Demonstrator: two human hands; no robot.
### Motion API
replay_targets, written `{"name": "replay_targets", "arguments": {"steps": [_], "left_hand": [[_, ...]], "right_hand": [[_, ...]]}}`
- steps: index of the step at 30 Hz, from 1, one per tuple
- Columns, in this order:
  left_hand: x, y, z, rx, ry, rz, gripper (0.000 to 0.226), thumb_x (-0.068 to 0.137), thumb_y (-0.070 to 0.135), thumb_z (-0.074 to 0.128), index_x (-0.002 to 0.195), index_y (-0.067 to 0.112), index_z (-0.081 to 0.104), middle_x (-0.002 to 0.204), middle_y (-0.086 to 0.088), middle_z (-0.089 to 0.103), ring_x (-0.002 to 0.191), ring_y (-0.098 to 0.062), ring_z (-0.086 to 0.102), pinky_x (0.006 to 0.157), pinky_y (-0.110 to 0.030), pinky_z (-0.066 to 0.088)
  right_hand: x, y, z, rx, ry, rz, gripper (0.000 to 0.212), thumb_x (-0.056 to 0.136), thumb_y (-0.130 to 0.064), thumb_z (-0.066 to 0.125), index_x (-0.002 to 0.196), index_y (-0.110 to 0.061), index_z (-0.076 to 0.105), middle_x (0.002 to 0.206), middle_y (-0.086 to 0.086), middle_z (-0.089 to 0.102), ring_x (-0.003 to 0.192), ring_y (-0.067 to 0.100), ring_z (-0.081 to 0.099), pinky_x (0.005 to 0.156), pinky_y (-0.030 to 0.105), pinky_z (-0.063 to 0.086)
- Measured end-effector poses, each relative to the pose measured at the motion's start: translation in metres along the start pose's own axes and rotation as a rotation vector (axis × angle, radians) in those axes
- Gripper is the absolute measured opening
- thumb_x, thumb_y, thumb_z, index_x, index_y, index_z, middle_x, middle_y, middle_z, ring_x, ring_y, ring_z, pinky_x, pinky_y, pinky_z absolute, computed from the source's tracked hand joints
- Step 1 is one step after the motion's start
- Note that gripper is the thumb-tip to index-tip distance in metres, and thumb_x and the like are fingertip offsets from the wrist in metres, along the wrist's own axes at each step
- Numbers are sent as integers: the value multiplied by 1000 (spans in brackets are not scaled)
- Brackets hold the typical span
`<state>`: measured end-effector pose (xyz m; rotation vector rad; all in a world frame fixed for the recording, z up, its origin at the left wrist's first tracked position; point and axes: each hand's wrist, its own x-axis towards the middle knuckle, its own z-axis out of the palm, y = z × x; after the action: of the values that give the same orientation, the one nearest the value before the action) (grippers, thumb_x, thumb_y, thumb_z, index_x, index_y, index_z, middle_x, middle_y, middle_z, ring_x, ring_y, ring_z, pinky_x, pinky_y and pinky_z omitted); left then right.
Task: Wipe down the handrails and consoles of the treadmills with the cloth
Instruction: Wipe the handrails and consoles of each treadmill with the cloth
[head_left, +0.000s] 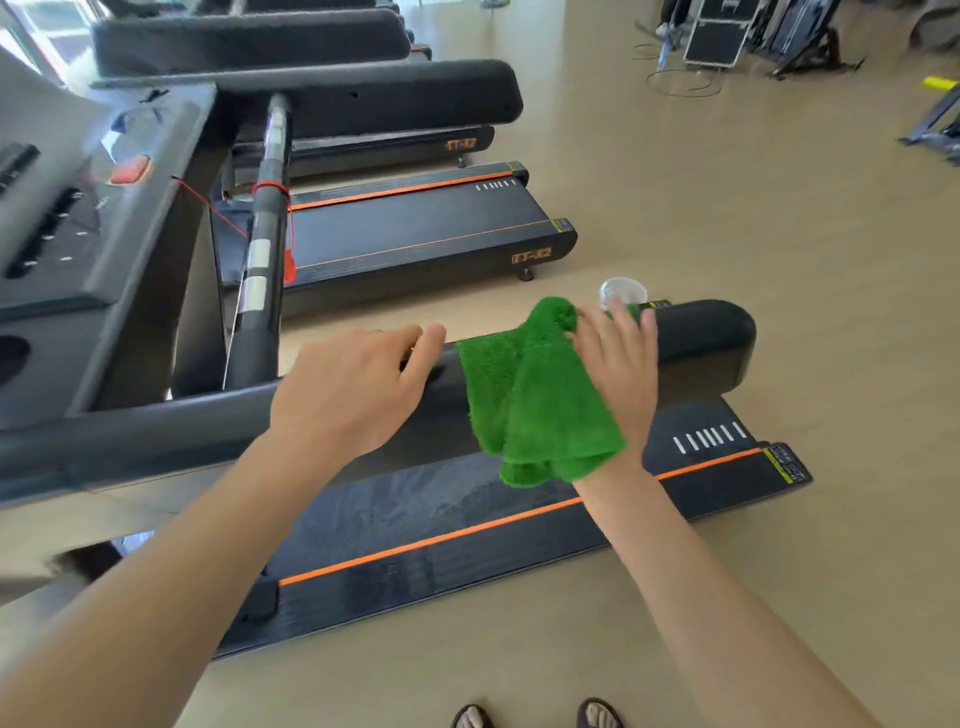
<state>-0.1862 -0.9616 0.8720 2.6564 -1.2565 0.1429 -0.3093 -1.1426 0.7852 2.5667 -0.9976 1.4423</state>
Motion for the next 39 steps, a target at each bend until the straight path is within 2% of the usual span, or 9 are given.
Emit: {"name": "replay_targets", "arguments": {"steps": [7,11,14,17,21,25,29,33,39], "left_hand": [[3,-6,1,-236,3,-102,39,105,38,16,111,33,54,108,11,72,102,-31,62,85,-46,48],[7,-7,-7,-433,6,-227,48,106,41,12,109,37,60,107,18,69,102,-21,59,82,-39,39],[3,-9,-6,-304,-14,-185,54,106,42,7,113,32,59,111,6,70,99,-27,56,79,-40,37],[2,-8,-2,-190,20,-158,56,101,41,5,106,29,59,109,1,73,96,-32,57,77,-42,41],[2,0,2,-72,50,-158,60,102,41,6,95,16,60,90,-9,70,79,-34,52,68,-40,33],[3,3,5,-26,74,-170,62,100,41,7,88,15,62,84,-9,68,73,-33,50,66,-39,29],[5,5,6,-38,98,-186,52,104,34,15,89,16,62,88,-11,70,81,-38,58,66,-41,35],[3,4,5,-42,149,-182,51,107,28,19,89,16,65,90,-14,72,84,-40,60,70,-43,42],[3,9,7,30,139,-225,53,106,32,20,85,11,64,78,-15,65,73,-38,54,70,-44,45]], "right_hand": [[-9,-67,-38,88,-306,-331,52,102,-36,39,140,-4,54,145,26,48,139,44,39,121,57,19],[-31,-95,-10,104,-159,-465,45,102,-37,50,130,-4,65,136,31,56,129,46,52,117,55,31],[-29,-71,3,192,-21,-588,38,101,-35,57,129,-10,60,132,26,61,125,40,58,117,49,36],[-19,-15,-2,203,-9,-456,36,105,-32,43,131,-8,49,137,22,48,127,38,48,121,46,25],[-6,45,-10,217,79,-30,37,105,-18,34,125,2,58,133,26,57,124,42,51,117,52,30],[-4,-4,-11,210,100,277,40,105,-18,33,119,1,66,137,19,58,131,40,50,118,57,26],[-29,-81,-13,312,-81,-177,42,103,-25,40,123,-2,68,137,17,61,129,37,54,119,53,28],[-9,-53,-13,288,-72,-459,37,102,-27,47,117,-3,71,119,17,69,110,36,64,112,49,40],[44,68,-33,161,-104,-166,34,103,-25,43,92,-8,70,88,10,70,83,34,58,97,42,44]]}}
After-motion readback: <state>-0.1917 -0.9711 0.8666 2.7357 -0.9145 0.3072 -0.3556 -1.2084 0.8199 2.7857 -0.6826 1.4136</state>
